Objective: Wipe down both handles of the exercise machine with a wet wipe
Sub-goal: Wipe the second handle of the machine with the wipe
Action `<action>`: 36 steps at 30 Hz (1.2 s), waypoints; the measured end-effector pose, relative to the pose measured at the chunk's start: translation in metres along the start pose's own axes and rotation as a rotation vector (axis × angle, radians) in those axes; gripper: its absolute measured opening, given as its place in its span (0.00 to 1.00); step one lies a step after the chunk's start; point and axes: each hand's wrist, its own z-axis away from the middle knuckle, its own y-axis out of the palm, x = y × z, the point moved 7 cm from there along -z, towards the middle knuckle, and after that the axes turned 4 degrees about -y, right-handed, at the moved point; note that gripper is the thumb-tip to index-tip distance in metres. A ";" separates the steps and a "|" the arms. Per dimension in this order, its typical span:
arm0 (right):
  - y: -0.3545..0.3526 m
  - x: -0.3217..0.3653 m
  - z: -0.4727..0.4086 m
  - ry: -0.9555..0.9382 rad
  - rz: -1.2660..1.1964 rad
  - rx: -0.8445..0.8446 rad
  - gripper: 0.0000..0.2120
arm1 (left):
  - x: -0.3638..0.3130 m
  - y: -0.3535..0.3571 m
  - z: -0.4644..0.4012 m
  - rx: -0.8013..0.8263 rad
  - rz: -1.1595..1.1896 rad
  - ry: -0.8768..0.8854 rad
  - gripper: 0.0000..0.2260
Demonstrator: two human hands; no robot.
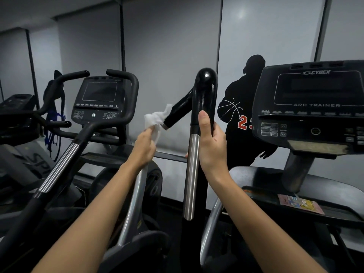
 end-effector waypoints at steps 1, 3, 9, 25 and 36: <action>0.000 -0.001 -0.001 0.000 0.000 0.002 0.27 | -0.002 -0.002 -0.010 -0.035 0.203 -0.088 0.17; -0.002 0.000 -0.001 -0.021 0.019 -0.006 0.24 | -0.018 -0.004 -0.034 -0.096 0.484 -0.188 0.14; -0.003 -0.001 -0.002 -0.053 0.033 0.003 0.21 | -0.027 0.022 -0.054 0.034 0.467 -0.183 0.13; -0.002 -0.002 -0.004 -0.035 -0.016 0.004 0.21 | -0.013 0.040 -0.025 -0.132 0.985 -0.620 0.13; -0.004 0.004 -0.002 -0.062 0.037 -0.031 0.20 | -0.010 0.048 0.019 0.020 1.291 -0.837 0.13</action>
